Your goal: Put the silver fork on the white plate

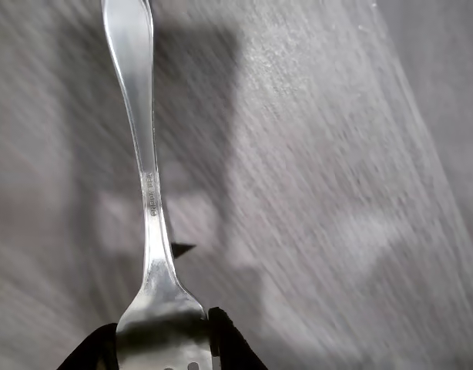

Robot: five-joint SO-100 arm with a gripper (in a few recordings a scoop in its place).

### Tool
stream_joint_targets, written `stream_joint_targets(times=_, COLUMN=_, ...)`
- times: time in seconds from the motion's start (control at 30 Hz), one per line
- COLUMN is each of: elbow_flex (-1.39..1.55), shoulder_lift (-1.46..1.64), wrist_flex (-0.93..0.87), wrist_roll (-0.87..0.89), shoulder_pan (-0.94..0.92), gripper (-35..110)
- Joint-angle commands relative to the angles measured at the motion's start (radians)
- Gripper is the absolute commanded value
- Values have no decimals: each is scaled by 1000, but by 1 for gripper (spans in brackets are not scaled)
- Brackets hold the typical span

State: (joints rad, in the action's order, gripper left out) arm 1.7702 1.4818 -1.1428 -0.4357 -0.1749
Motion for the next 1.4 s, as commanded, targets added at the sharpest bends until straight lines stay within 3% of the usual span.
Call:
stream_joint_targets(times=0.0, elbow_flex=-48, shoulder_lift=98, wrist_flex=-25, wrist_roll=0, shoulder_pan=15, gripper=0)
stream_joint_targets(times=1.07, elbow_flex=-123, shoulder_lift=394, wrist_flex=-201, wrist_roll=17, shoulder_pan=133, gripper=0)
stream_joint_targets(times=1.37, elbow_flex=-129, shoulder_lift=423, wrist_flex=-227, wrist_roll=87, shoulder_pan=247, gripper=0)
